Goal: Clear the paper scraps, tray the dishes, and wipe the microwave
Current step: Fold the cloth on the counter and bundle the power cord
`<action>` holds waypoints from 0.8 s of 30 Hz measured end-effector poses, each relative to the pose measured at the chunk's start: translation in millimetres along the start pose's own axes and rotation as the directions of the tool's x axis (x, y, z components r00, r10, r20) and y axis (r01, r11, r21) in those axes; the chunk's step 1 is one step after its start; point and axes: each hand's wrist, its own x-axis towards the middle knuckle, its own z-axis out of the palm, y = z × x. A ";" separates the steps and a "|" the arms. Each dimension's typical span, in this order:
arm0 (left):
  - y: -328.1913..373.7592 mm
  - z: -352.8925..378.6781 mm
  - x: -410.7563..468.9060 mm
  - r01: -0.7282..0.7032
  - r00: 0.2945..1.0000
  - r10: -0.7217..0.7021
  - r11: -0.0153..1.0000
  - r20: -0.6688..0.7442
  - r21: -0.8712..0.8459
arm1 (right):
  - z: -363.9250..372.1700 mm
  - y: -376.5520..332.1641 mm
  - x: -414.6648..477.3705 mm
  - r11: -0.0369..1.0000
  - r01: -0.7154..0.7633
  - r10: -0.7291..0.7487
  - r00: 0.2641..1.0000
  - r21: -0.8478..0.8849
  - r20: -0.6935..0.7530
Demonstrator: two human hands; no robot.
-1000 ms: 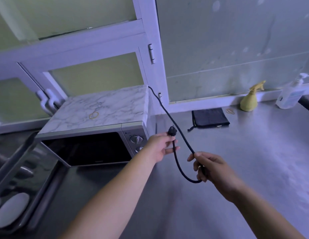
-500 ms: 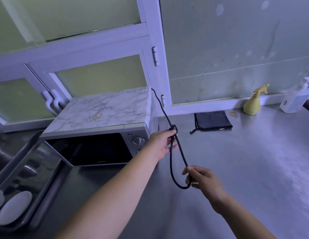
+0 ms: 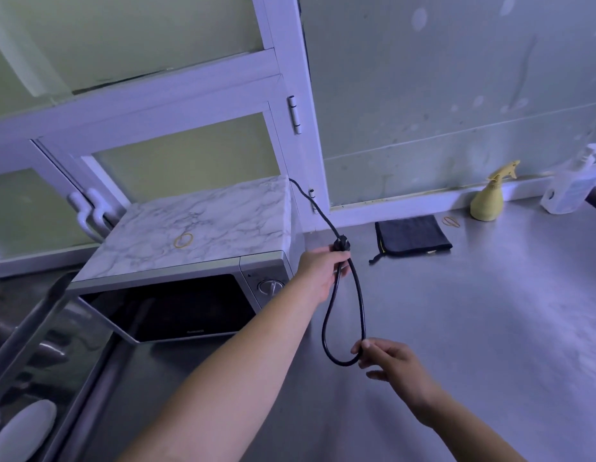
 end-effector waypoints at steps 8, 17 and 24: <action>9.8 -4.7 24.7 -0.140 0.990 0.129 0.963 0.060 0.233 | -28.3 -74.8 35.7 0.992 0.048 -0.078 0.957 -0.115 -0.280; 34.1 -4.2 36.0 -0.367 0.930 0.290 0.767 0.226 0.526 | -20.1 -215.6 118.8 0.969 -0.073 0.043 0.990 -0.236 -0.131; 47.1 6.5 46.5 -0.438 0.898 0.372 0.712 0.234 0.550 | -14.5 -235.4 140.8 0.927 0.022 -0.160 0.926 -0.375 -0.341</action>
